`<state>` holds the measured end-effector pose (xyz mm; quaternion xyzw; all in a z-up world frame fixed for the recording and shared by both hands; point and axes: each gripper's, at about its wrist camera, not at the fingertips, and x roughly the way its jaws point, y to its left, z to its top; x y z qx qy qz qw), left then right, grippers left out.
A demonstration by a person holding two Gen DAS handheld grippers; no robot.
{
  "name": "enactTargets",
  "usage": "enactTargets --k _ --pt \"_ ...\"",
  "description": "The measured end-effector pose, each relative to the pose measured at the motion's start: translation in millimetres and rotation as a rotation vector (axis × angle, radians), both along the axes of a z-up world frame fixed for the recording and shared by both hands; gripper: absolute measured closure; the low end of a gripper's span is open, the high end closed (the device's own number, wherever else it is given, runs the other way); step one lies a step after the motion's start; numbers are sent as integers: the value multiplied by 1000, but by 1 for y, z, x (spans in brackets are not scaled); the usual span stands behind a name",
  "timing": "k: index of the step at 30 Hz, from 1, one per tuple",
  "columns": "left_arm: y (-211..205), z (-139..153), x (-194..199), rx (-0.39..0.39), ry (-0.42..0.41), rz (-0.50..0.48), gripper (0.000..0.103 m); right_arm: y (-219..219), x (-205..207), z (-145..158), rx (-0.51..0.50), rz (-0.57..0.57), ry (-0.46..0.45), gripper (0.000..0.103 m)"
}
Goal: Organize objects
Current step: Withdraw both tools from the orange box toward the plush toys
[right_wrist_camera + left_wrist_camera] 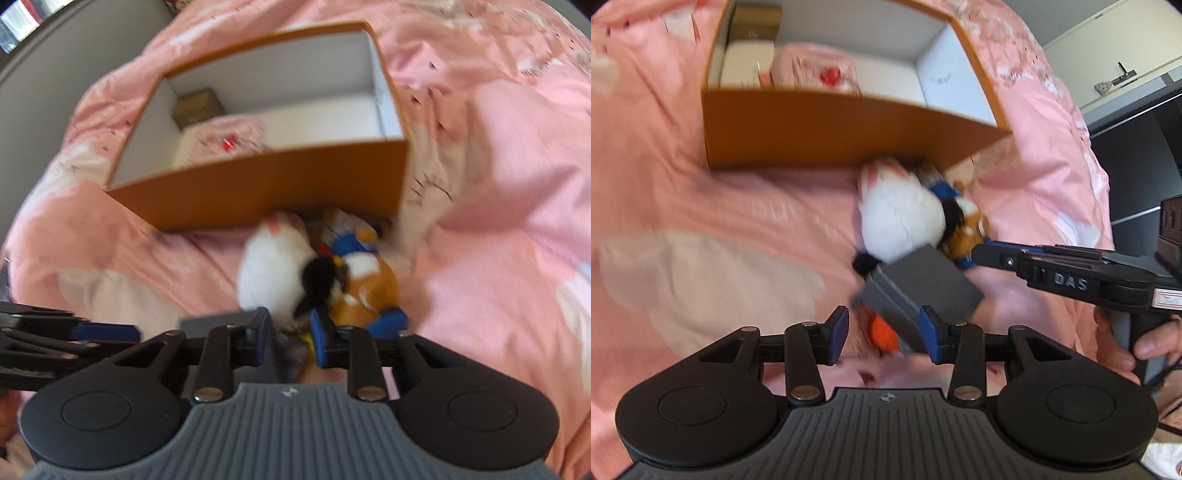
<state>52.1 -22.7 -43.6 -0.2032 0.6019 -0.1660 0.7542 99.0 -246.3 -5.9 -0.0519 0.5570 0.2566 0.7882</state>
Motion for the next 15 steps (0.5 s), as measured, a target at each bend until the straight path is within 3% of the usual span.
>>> enactTargets --k 7,15 --pt "-28 -7 -10 45 24 -148 55 -9 -9 -16 -85 22 26 81" --pt "-32 -3 -12 41 -6 -166 65 -6 -16 -19 -101 55 24 86"
